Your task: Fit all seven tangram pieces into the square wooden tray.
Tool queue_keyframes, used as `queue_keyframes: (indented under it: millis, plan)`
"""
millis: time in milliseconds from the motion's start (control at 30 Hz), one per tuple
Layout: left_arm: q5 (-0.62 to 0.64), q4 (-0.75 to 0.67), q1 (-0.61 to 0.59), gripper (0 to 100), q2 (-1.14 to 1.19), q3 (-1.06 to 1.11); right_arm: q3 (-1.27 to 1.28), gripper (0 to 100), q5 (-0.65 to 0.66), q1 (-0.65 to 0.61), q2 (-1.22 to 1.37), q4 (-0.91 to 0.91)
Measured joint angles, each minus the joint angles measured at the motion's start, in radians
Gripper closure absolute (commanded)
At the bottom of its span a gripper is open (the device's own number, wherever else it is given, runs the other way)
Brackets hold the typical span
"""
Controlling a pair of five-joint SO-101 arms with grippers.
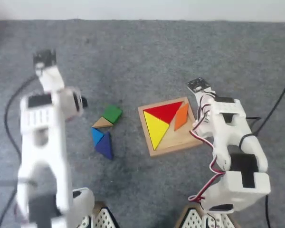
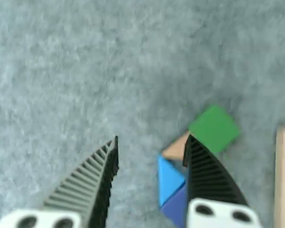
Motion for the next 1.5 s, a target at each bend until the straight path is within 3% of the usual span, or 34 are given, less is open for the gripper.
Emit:
queue_keyframes:
  millis: [200, 367, 667, 767, 1100, 1500]
  plan:
    - [-0.040, 0.046, -0.006, 78, -0.269, 0.186, 0.069, 56.3, -0.040, -0.066, -0.066, 0.020]
    - [-0.041, 0.046, -0.008, 78, -0.290, 0.198, 0.123, 56.3, -0.092, -0.141, -0.180, 0.069]
    - [-0.043, 0.046, -0.008, 78, -0.290, 0.204, 0.071, 56.3, -0.203, -0.164, -0.345, 0.141]
    - [-0.043, -0.012, -0.008, 78, -0.290, 0.252, 0.038, 56.3, -0.207, -0.180, -0.344, 0.141]
    - [-0.043, -0.321, -0.008, 78, -0.066, 0.345, -0.098, 56.2, -0.279, -0.264, -0.078, 0.040]
    - [-0.040, -0.354, 0.021, 78, 0.094, 0.318, -0.178, 56.3, -0.336, -0.361, 0.003, 0.040]
